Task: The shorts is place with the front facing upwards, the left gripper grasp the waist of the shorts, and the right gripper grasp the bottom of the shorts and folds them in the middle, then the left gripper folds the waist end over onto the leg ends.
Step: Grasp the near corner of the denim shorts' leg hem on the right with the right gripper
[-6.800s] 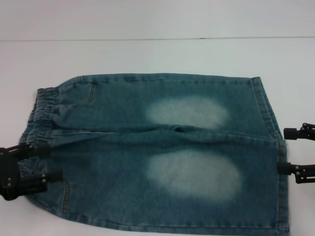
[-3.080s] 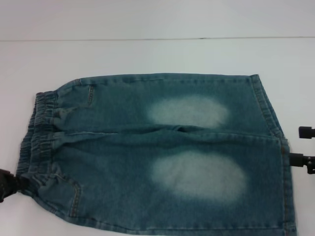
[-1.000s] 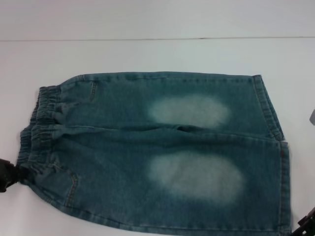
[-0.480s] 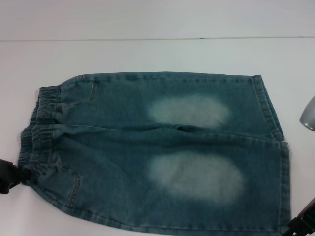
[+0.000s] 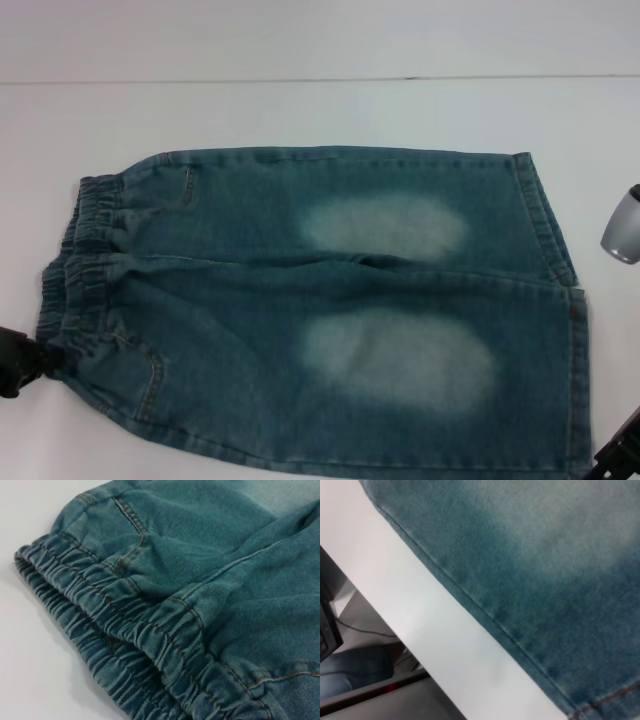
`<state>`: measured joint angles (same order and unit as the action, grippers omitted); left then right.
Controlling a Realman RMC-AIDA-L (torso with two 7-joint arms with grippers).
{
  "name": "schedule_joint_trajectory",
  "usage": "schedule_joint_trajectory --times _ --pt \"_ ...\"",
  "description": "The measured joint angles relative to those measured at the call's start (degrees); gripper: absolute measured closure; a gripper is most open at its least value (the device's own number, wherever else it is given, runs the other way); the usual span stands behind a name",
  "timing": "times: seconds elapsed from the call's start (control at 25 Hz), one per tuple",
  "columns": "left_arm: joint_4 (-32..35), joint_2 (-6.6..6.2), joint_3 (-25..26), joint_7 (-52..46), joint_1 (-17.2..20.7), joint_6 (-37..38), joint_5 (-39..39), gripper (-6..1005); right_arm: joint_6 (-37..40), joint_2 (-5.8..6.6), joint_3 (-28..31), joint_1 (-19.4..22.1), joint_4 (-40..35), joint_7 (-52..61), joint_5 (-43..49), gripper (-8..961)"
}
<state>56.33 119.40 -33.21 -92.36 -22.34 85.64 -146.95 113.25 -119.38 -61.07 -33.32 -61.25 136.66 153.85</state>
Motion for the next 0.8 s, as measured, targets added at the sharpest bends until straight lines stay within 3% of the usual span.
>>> schedule_joint_trajectory --times 0.8 --pt "-0.06 0.37 -0.01 -0.01 -0.06 0.05 -0.09 952 -1.79 -0.16 0.35 0.70 0.04 0.89 1.18 9"
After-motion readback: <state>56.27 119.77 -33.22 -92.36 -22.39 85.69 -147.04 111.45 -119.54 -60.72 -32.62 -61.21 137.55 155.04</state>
